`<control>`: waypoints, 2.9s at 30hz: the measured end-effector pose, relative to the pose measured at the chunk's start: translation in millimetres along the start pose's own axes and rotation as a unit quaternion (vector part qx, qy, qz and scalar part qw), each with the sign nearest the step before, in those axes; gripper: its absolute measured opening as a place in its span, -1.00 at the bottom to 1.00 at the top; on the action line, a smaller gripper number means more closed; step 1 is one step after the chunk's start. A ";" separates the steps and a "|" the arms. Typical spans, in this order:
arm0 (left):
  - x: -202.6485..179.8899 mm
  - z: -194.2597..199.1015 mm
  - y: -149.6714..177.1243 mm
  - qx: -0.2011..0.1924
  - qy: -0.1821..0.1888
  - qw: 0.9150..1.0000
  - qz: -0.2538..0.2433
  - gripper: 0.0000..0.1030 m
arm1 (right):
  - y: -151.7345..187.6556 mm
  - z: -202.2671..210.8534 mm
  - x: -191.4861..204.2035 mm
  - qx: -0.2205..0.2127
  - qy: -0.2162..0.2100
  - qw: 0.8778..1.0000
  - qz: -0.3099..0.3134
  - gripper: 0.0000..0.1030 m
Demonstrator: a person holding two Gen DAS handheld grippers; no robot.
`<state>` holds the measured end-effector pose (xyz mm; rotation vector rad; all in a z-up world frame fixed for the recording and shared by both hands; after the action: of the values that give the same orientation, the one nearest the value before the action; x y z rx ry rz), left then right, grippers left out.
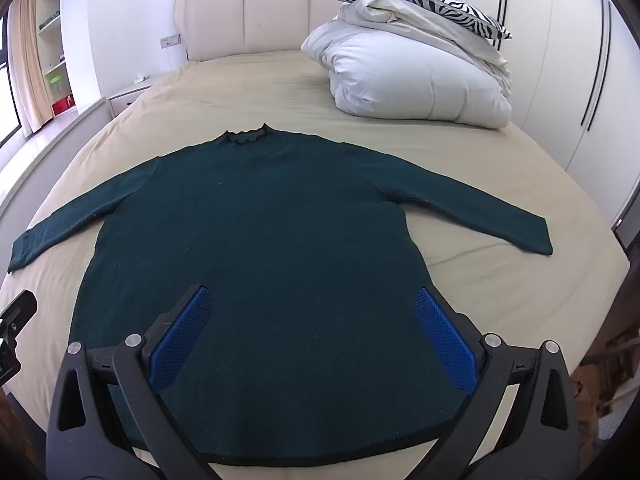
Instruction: Fold small clothes
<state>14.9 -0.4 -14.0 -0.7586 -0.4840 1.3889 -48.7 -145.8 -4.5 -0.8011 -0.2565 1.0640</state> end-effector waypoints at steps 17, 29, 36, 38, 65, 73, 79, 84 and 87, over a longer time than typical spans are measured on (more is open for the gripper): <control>5.9 -4.0 1.0 -0.001 0.003 1.000 0.003 1.00 | 0.2 0.4 4.4 0.000 0.002 1.000 0.012 1.00; 5.3 -3.3 0.8 0.000 0.004 1.000 0.005 1.00 | 0.5 -3.6 7.7 0.003 0.001 1.000 0.014 1.00; 5.4 -3.6 3.1 0.000 0.004 1.000 0.006 1.00 | 1.3 -4.8 8.8 0.003 0.000 1.000 0.015 1.00; 5.4 -3.4 3.0 0.000 0.004 1.000 0.006 1.00 | 1.4 -4.6 9.0 0.003 0.001 1.000 0.015 1.00; 5.7 -3.4 2.9 0.000 0.005 1.000 0.007 1.00 | 5.6 -10.6 16.4 0.007 -0.003 1.000 0.019 1.00; 5.7 -3.4 2.8 0.001 0.006 1.000 0.007 1.00 | 5.7 -10.9 16.9 0.008 -0.003 1.000 0.021 1.00; 5.7 -3.4 2.9 0.001 0.005 1.000 0.007 1.00 | 6.2 -11.2 17.1 0.009 -0.004 1.000 0.022 1.00; 6.0 -3.7 3.1 0.001 0.006 1.000 0.007 1.00 | 7.0 -12.2 17.7 0.011 -0.005 1.000 0.023 1.00; 6.0 -3.7 3.1 0.001 0.005 1.000 0.008 1.00 | 7.5 -13.1 17.9 0.012 -0.005 1.000 0.025 1.00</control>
<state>16.2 4.9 -19.5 -0.7696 -0.4694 1.3989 -37.9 -134.7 -22.1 -0.7839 -0.2330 1.1173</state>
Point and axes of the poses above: each gripper's, at about its wrist camera, not at the fingertips, and z roughly against the way its jaws point, x to its left, y to its underside, the point moved 2 cm from there along -z, roughly the way its jaws point, and after that the axes turned 11 degrees about y, right-handed, at the moved point
